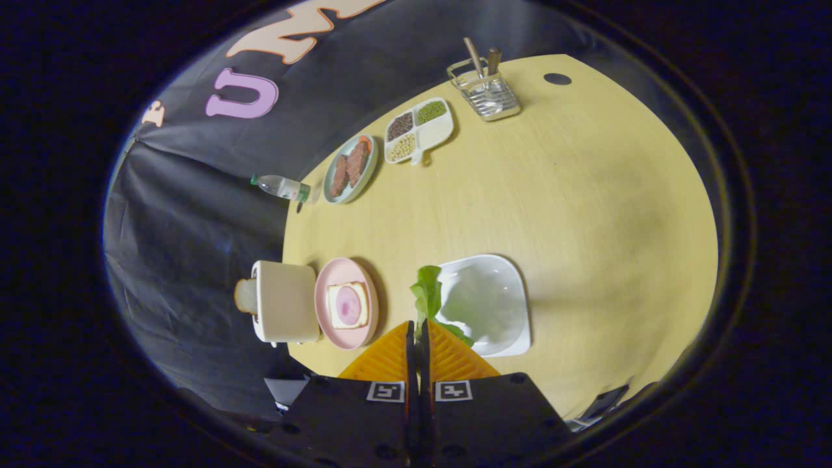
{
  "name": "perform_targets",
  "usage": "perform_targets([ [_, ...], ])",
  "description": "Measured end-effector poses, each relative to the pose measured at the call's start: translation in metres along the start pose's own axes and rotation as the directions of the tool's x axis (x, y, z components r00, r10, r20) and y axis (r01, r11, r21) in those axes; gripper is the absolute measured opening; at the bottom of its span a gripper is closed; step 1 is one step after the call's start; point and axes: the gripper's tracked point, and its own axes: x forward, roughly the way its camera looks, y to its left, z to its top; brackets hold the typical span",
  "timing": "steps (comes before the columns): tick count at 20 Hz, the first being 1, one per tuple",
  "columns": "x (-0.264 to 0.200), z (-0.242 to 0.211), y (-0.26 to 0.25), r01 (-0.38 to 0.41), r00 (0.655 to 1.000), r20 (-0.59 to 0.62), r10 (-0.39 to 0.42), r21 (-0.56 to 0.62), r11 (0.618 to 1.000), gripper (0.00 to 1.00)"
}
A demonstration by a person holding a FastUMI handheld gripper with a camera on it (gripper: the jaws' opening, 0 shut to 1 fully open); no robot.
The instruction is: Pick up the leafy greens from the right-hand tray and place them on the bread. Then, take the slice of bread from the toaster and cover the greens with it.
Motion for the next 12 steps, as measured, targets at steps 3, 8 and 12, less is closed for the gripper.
perform_targets([
  [3, -0.001, -0.01, 0.034, -0.062, 0.998, 0.019, 0.062, 0.007, 0.998, 0.03],
  [8, 0.009, -0.026, 0.113, -0.207, 0.978, 0.015, 0.206, 0.033, 0.978, 0.03],
  [12, 0.046, -0.031, 0.157, -0.277, 0.961, 0.0, 0.277, 0.044, 0.96, 0.03],
])
